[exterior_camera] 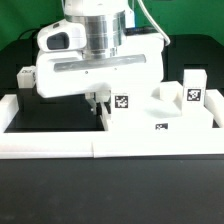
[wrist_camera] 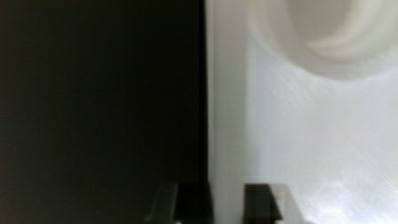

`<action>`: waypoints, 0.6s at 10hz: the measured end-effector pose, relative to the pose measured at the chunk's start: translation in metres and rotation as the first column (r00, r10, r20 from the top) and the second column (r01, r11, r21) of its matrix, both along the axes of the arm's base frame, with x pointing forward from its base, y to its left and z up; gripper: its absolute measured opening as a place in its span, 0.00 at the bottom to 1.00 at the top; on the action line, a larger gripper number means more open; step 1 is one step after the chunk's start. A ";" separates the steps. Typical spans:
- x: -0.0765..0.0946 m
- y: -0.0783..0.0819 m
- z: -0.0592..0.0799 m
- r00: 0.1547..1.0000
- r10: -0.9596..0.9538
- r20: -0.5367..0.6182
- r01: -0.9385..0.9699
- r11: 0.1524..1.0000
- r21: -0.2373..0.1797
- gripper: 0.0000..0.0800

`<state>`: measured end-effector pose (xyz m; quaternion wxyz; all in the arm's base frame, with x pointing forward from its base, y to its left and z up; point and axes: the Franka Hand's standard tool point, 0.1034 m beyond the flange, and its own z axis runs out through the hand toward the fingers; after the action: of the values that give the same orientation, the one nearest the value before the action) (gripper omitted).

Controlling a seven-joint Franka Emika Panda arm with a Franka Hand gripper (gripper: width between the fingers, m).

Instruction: Assemble square table

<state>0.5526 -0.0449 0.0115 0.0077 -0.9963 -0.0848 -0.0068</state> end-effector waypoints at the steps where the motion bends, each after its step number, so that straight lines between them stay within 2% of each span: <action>1: 0.001 -0.003 0.000 0.999 0.028 0.017 -0.027 1.000 -0.011 0.08; 4: 0.002 -0.007 0.000 0.975 0.221 0.011 -0.220 0.975 -0.031 0.08; 6: 0.008 -0.002 0.003 0.915 0.403 -0.003 -0.402 0.913 -0.072 0.08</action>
Offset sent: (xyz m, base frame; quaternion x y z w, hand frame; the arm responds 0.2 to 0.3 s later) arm 0.0000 0.0000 0.0000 0.0000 0.0000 -0.1938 0.9810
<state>0.5608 -0.0472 0.0147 -0.0268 -0.9572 -0.2882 -0.0078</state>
